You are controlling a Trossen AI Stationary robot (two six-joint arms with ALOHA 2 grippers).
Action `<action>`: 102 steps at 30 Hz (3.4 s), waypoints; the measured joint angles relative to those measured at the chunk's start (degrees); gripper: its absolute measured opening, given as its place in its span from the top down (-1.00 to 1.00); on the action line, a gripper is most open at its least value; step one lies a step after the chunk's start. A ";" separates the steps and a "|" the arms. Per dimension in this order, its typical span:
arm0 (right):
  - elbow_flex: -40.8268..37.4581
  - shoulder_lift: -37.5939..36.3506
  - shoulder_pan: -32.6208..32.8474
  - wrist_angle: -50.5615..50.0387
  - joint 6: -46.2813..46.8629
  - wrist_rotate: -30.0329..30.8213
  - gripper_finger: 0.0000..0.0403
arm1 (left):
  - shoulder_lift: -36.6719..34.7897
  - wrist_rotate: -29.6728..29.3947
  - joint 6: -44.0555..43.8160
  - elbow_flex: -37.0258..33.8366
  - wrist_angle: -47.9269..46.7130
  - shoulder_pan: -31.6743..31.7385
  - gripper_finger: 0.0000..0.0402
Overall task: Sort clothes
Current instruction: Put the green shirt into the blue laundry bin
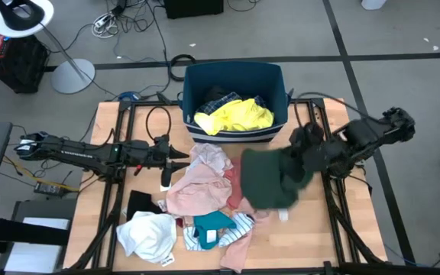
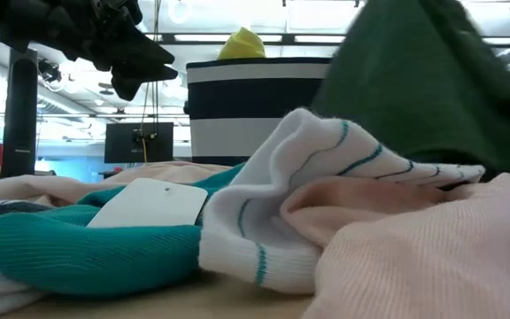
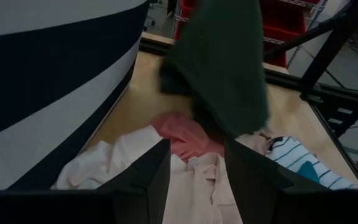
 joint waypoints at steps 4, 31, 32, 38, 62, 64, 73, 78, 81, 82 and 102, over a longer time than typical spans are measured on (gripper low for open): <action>7.35 2.95 -4.10 0.89 -8.03 0.08 1.00 | 0.00 -0.06 0.00 0.00 0.01 0.00 0.22; 44.48 22.68 -30.22 35.83 -50.31 -12.71 1.00 | 0.00 -1.85 2.89 0.00 -0.10 -0.15 0.22; 44.49 22.88 -31.51 39.16 -51.31 -13.15 1.00 | -0.02 -1.85 3.03 0.00 -0.10 -0.15 0.22; 44.52 24.48 -39.01 56.09 -53.54 -17.12 1.00 | 0.00 -1.84 4.34 0.00 -0.21 -0.15 0.22; 42.16 33.45 -52.95 17.30 -41.07 -24.45 1.00 | 0.00 -3.13 5.84 0.00 -1.28 -0.15 0.22; 40.71 35.03 -53.53 12.02 -38.19 -24.74 1.00 | -0.02 -3.38 5.84 0.00 -1.16 -0.15 0.22; 33.17 45.79 -54.83 6.58 -36.45 -30.73 0.92 | -0.02 -3.38 5.57 0.00 -1.22 -0.15 0.22; 32.06 53.57 -55.67 8.21 -36.35 -35.12 0.72 | -0.02 -3.36 5.51 0.00 -1.28 -0.15 0.22; 32.08 57.92 -55.99 9.80 -35.32 -37.17 0.54 | -0.02 -3.36 5.44 0.00 -1.29 -0.15 0.22; 32.12 59.37 -56.03 10.36 -35.08 -37.82 0.48 | -0.02 -3.36 5.42 0.00 -1.32 -0.15 0.22; 31.89 44.19 -56.18 12.80 -37.04 -40.68 0.15 | -0.02 -3.71 5.06 0.00 -1.34 -0.15 0.22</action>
